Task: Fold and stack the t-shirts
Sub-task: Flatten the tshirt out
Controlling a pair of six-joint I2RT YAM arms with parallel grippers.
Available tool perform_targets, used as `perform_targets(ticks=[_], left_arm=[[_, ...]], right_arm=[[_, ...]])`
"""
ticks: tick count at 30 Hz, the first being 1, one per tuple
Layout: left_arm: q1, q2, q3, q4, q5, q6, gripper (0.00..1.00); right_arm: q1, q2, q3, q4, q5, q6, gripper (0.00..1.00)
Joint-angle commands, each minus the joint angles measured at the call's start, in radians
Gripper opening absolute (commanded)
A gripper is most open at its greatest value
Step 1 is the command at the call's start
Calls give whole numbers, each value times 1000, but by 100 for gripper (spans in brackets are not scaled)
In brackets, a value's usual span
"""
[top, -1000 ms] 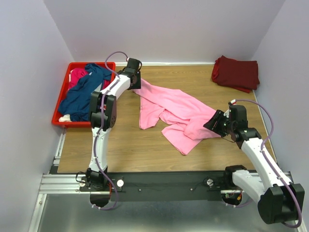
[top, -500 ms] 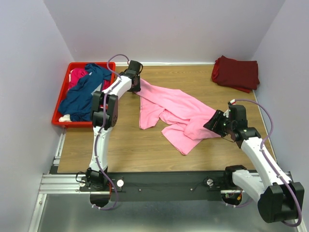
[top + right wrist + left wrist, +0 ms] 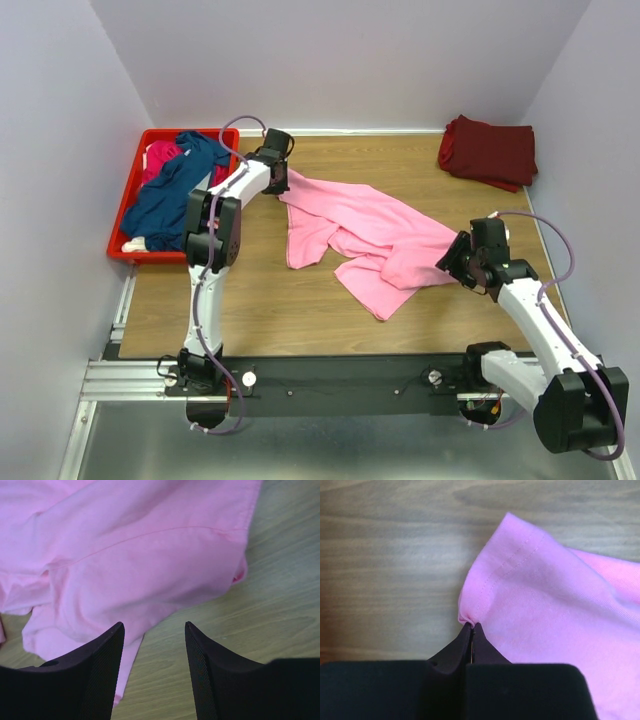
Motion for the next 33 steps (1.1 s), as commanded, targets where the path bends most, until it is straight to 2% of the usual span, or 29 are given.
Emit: perform_targets(ticks=[1,6,12,18,23,25,26,29,32,33], left_arm=[[0,-149,-83,13,-10,5,0],[-1,-241,-213,66,-12,-8,0],[0,-309,-342,122,-1,-11,0],[-1,-367,-404,156,5,-17,0],[-1,-375,-402,155,-1,-17,0],[0,-373,-392,153,-1,-17,0],[0,-370,-385,150,-6,-17,0],[0,-353,-333,123,-19,-11,0],[5,-341,-245,95,-23,-8,0],[11,-327,-174,72,-21,-6,0]], right_arm=[[-4,6,18,-66,174,99,59],[-13,17,-28,-34,186,137,59],[-18,-2,-141,162,120,149,59],[-21,25,-253,373,97,145,56],[-20,63,-275,434,58,125,51],[-20,81,-273,441,41,120,44],[-21,84,-269,441,33,117,33],[-20,87,-243,438,-7,99,19],[-20,86,-162,402,-28,71,4],[-20,103,-84,360,-25,60,1]])
